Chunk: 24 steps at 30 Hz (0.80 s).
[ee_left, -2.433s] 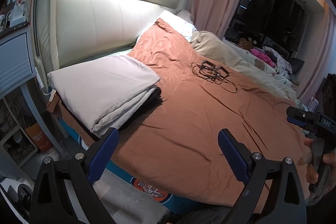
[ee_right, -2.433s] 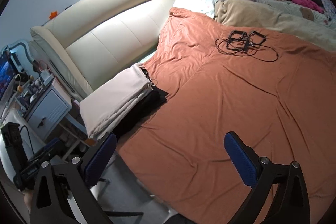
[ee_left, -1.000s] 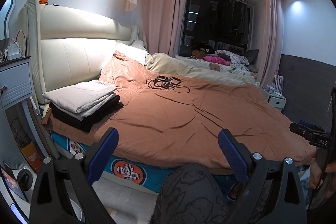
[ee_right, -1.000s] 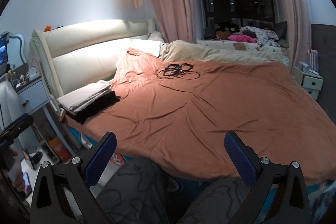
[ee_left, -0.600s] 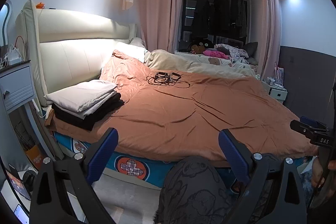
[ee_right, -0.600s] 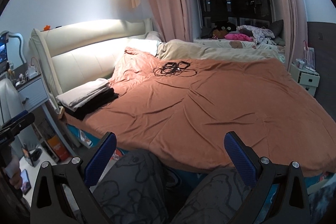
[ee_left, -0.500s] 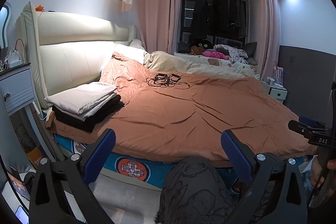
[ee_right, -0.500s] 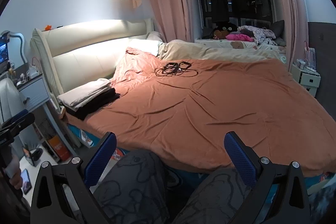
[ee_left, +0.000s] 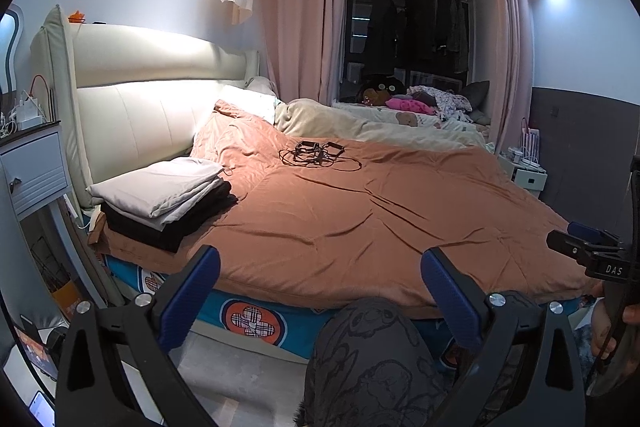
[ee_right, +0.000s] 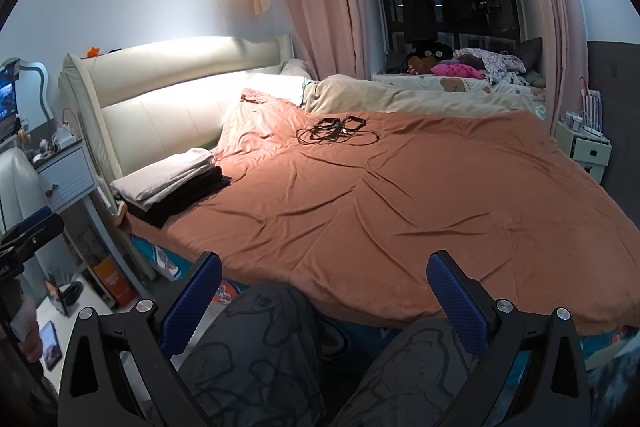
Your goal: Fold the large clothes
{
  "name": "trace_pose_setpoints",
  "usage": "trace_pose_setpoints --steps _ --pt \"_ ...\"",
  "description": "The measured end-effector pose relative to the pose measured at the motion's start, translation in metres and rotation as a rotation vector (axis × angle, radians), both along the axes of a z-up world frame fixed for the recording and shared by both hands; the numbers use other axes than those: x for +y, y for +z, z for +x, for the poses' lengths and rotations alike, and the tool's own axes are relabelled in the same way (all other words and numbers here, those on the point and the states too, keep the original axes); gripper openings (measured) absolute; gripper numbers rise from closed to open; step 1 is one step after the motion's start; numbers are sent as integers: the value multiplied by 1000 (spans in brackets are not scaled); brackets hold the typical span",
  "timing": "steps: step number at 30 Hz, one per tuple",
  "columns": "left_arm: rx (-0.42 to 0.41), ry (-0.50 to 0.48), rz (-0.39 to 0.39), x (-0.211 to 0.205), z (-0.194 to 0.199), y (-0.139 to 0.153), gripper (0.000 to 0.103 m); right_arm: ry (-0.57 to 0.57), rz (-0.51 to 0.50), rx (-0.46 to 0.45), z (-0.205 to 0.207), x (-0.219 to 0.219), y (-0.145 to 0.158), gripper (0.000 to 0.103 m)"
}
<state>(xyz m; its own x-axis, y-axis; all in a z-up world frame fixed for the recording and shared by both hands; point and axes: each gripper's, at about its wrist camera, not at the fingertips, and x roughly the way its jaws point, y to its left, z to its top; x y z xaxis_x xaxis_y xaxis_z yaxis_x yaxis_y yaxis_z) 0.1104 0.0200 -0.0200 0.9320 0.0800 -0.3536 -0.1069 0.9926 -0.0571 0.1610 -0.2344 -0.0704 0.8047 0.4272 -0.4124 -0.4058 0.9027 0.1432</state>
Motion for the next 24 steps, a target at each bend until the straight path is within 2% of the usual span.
trace_pose_setpoints --steps 24 --pt "-15 12 1 0 -9 3 102 2 5 -5 -5 0 1 103"
